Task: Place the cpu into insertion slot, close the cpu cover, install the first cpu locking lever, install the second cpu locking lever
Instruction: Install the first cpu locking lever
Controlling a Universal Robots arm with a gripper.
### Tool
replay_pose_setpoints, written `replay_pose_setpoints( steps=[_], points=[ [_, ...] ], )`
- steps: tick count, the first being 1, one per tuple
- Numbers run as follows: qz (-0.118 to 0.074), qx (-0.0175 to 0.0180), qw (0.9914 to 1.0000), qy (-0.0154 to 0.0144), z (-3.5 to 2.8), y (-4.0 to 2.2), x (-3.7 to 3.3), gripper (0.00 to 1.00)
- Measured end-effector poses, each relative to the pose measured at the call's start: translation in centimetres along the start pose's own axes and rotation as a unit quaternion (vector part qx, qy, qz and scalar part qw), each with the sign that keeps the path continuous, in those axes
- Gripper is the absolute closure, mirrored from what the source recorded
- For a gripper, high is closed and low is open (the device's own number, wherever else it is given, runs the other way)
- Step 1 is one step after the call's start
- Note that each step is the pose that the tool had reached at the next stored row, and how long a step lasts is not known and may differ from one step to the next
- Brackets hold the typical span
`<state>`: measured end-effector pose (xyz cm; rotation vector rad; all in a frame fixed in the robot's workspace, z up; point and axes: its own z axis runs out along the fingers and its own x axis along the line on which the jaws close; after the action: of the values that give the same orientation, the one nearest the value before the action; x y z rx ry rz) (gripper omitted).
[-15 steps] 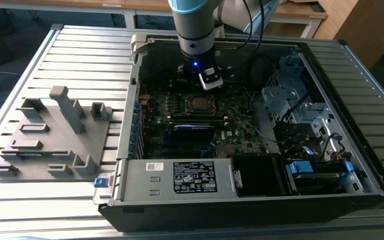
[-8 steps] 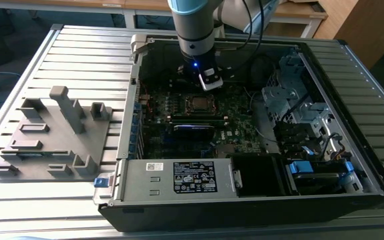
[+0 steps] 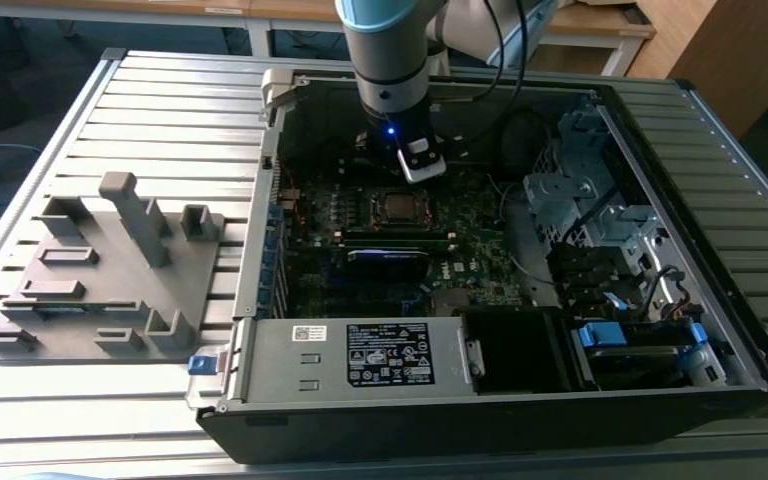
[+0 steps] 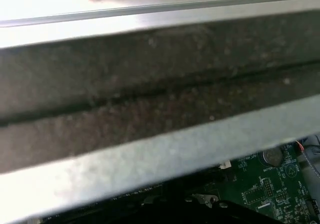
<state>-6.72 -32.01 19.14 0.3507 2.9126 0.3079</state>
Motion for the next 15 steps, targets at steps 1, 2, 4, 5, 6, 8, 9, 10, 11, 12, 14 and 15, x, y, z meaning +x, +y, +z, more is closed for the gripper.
replay_pose_setpoints(
  steps=[1,2,4,5,6,8,9,10,11,12,14,15],
  points=[
    [0.000,0.0001,1.00000,-0.0001,0.01,-0.01,0.00,0.90],
    [0.000,0.0005,1.00000,-0.0001,0.02,-0.02,0.00,0.90],
    [0.000,0.0011,1.00000,-0.0005,0.05,-0.03,0.00,0.90],
    [0.000,0.0011,1.00000,-0.0010,0.10,-0.05,0.01,0.90],
    [-0.001,0.0011,1.00000,-0.0015,0.16,-0.08,0.03,0.90],
    [-0.001,0.0012,1.00000,-0.0026,0.28,-0.12,0.06,0.90],
    [-0.001,0.0010,0.99999,-0.0030,0.32,-0.14,0.07,0.90],
    [-0.001,0.0008,0.99999,-0.0033,0.34,-0.15,0.07,0.90],
    [-0.001,0.0006,0.99999,-0.0033,0.34,-0.16,0.08,0.90],
    [-0.001,0.0000,1.00000,-0.0030,0.32,-0.18,0.08,0.90],
    [-0.001,-0.0006,1.00000,-0.0030,0.32,-0.17,0.08,0.90],
    [-0.001,-0.0009,0.99999,-0.0030,0.27,-0.14,0.07,0.90]
  ],
)
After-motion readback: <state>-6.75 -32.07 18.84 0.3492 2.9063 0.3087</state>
